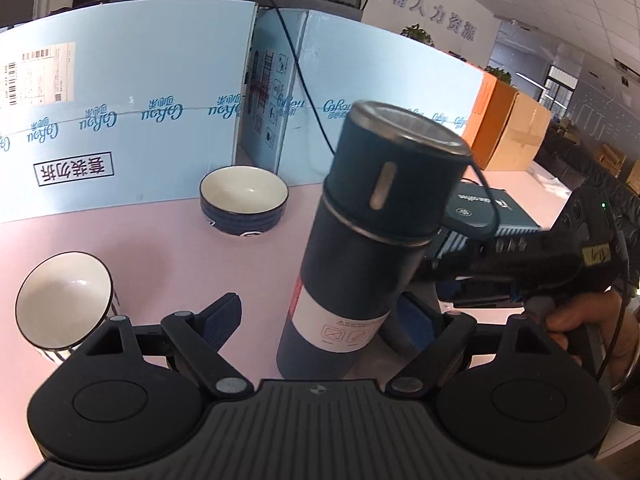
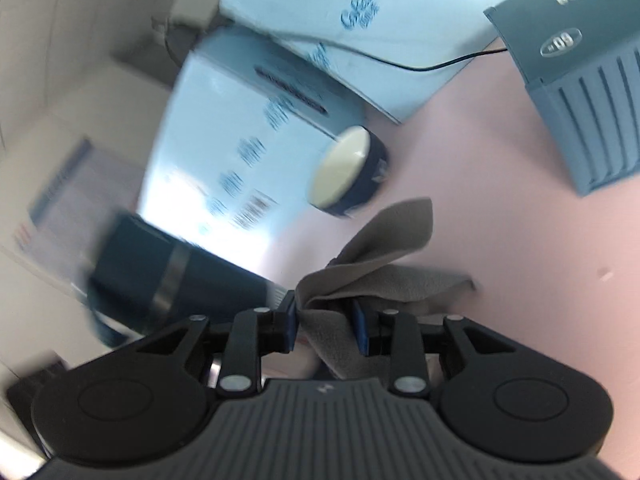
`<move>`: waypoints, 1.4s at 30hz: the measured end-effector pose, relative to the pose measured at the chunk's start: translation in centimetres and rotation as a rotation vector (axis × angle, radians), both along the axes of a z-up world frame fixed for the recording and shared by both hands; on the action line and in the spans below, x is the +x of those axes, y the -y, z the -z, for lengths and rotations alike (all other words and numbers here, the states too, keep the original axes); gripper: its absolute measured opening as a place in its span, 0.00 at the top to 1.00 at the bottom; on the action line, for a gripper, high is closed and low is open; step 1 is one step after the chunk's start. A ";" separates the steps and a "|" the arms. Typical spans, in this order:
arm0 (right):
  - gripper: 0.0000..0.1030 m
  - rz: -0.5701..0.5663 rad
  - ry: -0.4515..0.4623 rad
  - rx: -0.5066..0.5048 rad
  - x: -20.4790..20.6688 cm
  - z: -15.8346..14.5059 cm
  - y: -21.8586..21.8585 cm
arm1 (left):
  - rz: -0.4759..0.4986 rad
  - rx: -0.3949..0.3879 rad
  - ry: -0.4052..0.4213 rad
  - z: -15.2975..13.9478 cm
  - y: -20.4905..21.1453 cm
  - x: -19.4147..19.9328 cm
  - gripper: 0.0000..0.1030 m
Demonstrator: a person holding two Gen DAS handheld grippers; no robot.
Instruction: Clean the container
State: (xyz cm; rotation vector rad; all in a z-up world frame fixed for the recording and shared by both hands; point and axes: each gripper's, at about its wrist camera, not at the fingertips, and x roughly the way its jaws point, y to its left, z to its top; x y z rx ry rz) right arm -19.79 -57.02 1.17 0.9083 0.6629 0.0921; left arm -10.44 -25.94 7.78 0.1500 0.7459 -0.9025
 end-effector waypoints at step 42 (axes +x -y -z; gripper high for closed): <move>0.81 -0.195 0.389 -0.248 -0.7 -7.6 2.2 | -0.149 0.017 0.242 -1.9 4.3 -5.9 0.18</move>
